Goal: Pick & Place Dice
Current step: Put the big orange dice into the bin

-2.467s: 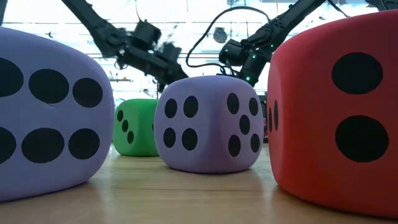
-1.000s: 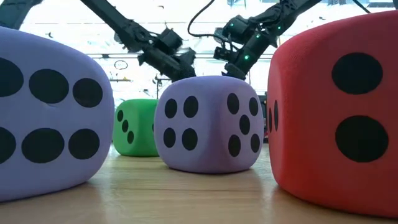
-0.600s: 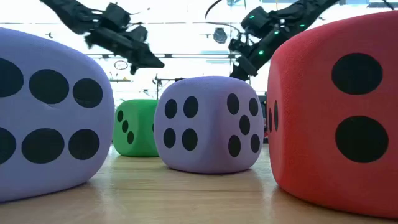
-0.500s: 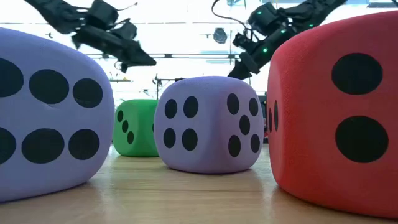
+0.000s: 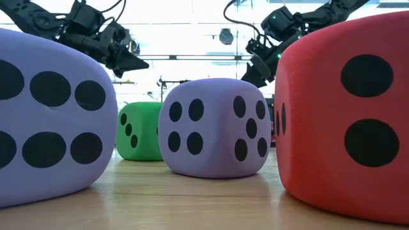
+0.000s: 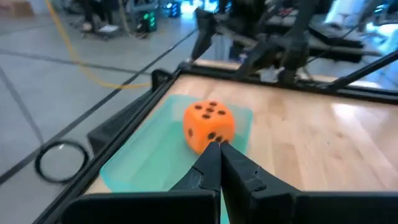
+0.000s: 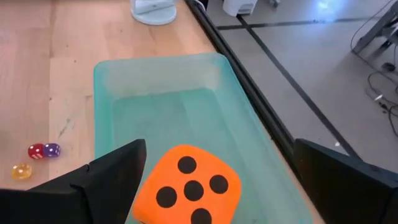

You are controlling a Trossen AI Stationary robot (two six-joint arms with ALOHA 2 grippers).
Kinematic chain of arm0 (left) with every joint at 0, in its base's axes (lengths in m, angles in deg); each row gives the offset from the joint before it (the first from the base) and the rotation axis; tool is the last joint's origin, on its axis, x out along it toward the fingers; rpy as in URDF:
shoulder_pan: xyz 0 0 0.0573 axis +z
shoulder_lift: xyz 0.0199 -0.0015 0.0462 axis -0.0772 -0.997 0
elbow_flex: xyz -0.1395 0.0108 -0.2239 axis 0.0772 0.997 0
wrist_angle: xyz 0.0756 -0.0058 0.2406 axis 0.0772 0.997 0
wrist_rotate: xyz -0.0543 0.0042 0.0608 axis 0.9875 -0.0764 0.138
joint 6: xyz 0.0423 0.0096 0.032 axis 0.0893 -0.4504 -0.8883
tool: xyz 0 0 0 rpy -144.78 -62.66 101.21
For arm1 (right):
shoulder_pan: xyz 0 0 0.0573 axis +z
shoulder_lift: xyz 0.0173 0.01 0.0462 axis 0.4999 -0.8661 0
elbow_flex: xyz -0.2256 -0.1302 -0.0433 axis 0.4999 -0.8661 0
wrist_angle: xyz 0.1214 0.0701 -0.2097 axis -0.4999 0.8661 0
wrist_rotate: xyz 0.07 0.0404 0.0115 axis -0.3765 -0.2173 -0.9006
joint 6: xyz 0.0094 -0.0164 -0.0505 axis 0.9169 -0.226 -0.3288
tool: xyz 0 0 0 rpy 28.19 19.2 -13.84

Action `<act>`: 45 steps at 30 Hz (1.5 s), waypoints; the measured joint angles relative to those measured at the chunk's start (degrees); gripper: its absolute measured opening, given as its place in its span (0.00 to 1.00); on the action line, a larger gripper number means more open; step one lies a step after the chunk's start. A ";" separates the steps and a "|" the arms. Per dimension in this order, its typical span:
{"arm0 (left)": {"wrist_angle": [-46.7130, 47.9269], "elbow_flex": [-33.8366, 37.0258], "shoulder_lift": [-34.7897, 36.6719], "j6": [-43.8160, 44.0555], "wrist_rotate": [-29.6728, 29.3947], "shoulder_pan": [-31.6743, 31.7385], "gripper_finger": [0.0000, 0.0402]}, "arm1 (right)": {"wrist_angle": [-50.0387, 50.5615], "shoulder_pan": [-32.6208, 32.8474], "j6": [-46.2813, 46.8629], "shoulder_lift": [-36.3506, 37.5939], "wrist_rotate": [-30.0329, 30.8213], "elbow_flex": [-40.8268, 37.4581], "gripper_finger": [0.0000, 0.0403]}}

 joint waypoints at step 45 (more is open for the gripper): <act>-1.40 -0.11 0.00 -4.24 4.01 3.96 0.01 | 11.04 9.42 4.95 0.49 13.43 -1.65 0.02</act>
